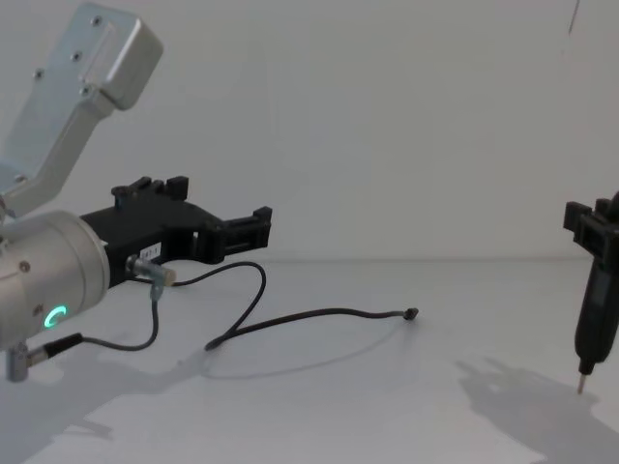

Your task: Pick up the data cable with the one hand.

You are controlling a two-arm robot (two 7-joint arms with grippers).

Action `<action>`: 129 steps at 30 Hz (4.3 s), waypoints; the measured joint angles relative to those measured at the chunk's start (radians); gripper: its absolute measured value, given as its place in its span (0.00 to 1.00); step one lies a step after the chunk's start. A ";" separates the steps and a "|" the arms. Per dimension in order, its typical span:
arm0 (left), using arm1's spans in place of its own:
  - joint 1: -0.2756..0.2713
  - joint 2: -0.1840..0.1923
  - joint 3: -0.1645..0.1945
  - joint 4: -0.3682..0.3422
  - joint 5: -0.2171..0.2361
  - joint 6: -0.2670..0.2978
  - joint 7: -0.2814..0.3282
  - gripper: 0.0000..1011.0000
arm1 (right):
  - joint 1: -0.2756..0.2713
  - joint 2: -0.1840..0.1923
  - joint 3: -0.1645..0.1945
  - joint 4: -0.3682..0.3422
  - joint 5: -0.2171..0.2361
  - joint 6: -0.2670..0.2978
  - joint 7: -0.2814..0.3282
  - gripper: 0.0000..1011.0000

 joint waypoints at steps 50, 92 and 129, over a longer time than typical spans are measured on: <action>-0.315 0.156 0.150 0.157 -0.131 0.098 -0.709 0.99 | 0.000 0.000 0.000 0.000 0.000 0.000 0.000 0.25; -0.343 0.099 0.240 0.235 0.000 0.106 -0.595 0.99 | 0.000 0.000 0.000 0.000 0.000 0.000 0.000 0.25; -0.352 0.048 0.264 0.257 0.109 0.102 -0.509 0.29 | 0.000 0.000 0.000 0.000 0.000 0.000 0.000 0.25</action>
